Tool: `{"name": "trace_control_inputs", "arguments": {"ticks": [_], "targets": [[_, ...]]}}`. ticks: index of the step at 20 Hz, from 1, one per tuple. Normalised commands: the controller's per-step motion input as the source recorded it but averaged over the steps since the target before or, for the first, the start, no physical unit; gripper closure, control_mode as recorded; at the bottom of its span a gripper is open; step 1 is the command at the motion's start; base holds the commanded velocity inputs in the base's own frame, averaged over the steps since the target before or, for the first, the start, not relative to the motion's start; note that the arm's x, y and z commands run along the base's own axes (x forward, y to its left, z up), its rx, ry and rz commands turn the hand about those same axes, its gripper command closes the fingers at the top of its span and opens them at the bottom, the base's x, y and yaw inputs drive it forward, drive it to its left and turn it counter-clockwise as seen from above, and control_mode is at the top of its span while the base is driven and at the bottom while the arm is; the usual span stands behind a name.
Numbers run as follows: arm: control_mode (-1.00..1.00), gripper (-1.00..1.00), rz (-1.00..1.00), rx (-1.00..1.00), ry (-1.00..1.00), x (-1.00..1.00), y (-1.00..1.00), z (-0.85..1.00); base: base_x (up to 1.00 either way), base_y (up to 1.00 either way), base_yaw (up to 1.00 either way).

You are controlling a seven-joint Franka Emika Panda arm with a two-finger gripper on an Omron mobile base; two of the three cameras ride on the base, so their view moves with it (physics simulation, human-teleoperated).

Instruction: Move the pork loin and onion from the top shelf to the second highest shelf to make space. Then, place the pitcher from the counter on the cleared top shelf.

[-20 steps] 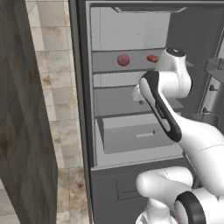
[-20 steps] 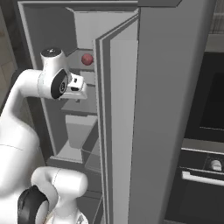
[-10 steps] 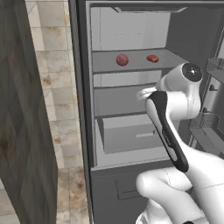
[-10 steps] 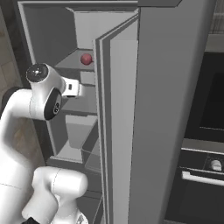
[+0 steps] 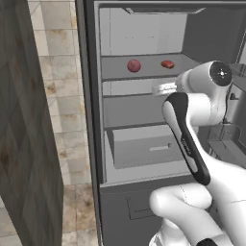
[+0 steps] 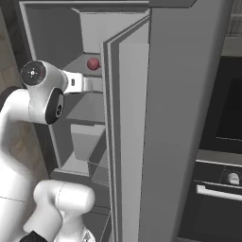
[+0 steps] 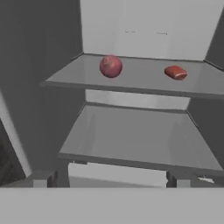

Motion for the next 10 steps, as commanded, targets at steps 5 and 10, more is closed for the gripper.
{"name": "trace_control_inputs", "arguments": {"ticks": [5, 10], "targets": [[-1.00, -1.00, 0.00, 0.09, -0.01, 0.23, 0.00, 0.41, 0.00, 0.00, 0.00], [-1.00, -1.00, 0.00, 0.15, 0.00, 0.46, 0.00, 0.04, 0.00, 0.00, 0.00]]}}
